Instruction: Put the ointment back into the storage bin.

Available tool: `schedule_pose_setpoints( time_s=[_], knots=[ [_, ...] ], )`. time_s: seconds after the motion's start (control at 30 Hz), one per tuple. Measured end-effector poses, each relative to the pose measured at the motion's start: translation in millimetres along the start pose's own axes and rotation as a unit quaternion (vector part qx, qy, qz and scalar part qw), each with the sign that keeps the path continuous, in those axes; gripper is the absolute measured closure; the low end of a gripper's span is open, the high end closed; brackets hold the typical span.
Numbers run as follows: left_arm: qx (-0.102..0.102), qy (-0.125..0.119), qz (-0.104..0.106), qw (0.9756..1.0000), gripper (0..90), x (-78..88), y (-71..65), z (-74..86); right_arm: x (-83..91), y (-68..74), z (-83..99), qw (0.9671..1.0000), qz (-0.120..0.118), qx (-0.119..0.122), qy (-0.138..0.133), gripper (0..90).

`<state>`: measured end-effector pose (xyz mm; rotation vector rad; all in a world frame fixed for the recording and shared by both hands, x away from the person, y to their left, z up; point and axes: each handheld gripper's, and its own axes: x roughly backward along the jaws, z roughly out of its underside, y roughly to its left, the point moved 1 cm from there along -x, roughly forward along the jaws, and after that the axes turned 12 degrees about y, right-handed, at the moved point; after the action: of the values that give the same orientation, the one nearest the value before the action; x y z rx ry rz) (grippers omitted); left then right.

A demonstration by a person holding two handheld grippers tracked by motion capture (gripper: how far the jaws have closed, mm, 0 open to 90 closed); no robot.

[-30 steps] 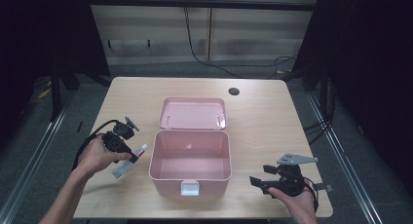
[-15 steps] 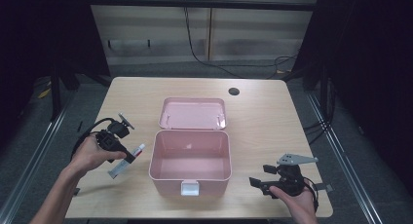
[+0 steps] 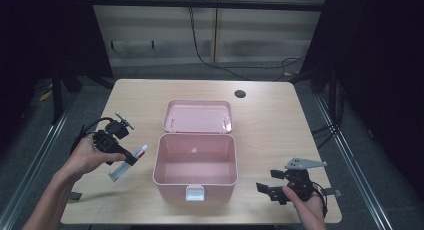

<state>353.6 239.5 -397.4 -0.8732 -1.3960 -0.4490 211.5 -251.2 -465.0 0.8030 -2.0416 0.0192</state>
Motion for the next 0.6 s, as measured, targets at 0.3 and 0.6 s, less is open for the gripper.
schedule_pose_setpoints(
  time_s=[0.3, 0.6],
  knots=[
    [-0.010, -0.009, 0.009, 0.9999, 71.2, 12.4, -2.5, 5.1, -0.1, 0.1, 0.1, 1.0000, -0.002, 0.002, 0.001, 19.6],
    [-0.017, -0.018, 0.006, 0.9997, 71.1, 28.1, -8.5, 7.4, 0.4, 0.3, 0.0, 1.0000, -0.007, 0.002, 0.001, 19.6]
  ],
)
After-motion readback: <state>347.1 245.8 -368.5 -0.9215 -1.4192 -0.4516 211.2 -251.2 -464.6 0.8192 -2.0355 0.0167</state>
